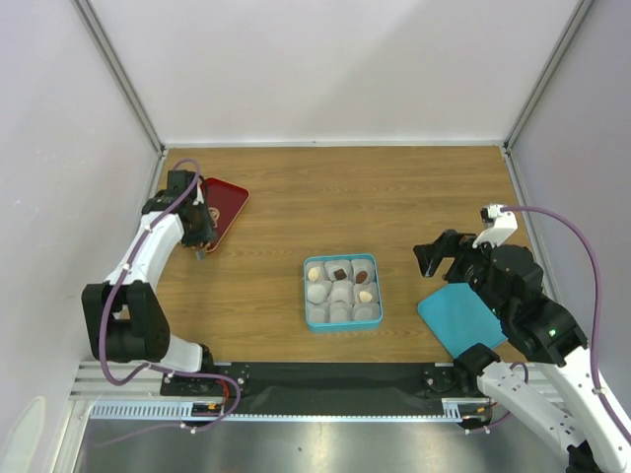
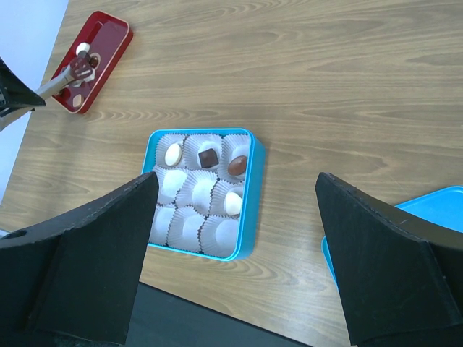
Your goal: Pack the chocolate
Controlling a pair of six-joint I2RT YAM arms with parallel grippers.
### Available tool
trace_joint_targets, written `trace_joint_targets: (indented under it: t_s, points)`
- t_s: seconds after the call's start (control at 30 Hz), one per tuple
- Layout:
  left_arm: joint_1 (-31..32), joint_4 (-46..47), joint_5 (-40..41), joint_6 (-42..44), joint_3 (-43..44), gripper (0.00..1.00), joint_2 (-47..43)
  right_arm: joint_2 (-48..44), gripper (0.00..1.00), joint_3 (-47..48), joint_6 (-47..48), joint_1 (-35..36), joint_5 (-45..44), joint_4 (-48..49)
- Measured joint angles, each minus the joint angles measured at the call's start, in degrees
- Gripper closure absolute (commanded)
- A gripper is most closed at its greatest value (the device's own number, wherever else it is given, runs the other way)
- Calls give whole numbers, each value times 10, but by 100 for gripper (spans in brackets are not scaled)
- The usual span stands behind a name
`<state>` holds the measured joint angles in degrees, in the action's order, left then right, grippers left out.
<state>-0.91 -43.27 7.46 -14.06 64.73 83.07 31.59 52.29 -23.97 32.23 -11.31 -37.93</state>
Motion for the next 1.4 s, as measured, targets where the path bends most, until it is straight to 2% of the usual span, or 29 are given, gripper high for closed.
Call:
trace_joint_targets:
  t_s: [0.47,0.77,0.93,1.1,1.4]
  points:
    - [5,-29,20,6,5,60,-33,-9,4,0,0,0,0,-8]
    - [63,-65,28,6,53,62,-44,-9,4,0,-4,0,0,-9]
    - [140,-88,24,3,106,62,-66,-9,4,4,-4,0,-1,-14]
    - [256,-109,6,-15,144,62,-95,-9,4,11,-3,0,-4,-16]
    - [504,-140,-12,-69,118,64,-130,-9,4,24,-2,-1,-20,-28]
